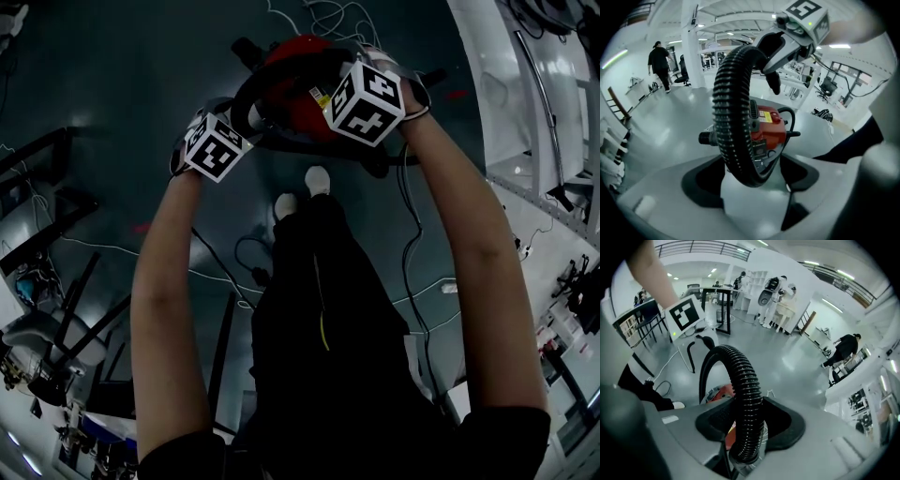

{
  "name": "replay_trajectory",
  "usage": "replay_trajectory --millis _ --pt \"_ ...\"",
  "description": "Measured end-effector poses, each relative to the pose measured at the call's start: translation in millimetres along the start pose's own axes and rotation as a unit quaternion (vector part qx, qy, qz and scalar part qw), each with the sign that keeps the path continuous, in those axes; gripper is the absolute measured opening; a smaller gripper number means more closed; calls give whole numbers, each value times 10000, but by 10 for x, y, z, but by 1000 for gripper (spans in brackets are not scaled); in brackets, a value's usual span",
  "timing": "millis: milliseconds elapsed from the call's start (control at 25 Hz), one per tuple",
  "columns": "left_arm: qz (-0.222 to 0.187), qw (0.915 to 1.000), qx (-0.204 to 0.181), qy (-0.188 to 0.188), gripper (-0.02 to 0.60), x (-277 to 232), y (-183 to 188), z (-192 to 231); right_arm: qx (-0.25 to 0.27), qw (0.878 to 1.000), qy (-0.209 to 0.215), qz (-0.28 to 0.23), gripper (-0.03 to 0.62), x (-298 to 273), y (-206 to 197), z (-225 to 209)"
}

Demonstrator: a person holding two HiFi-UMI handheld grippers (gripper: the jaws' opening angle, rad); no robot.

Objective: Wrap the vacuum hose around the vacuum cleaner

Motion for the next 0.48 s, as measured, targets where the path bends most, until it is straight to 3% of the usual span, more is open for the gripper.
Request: replay_trajectory --millis 160,320,480 --pt "-88 9977 589 307 386 -85 -148 127 -765 9970 48 -121 178 -5 -7 -86" --pt "-291 9891 1394 373 397 -218 -322 183 -1309 9912 3 -204 179 57 -46 -189" --pt "-471 9844 1622 489 392 -357 -387 156 -1466 9891 72 -120 179 76 -89 -310"
Point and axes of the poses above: the fingertips, and each gripper's own axes: x backward along the fingers, z to its left, y out of its top, the point moved 8 cm from there along x, backward along the fingers, and after that the axes turned 7 degrees about -y, right-handed, at the moved point
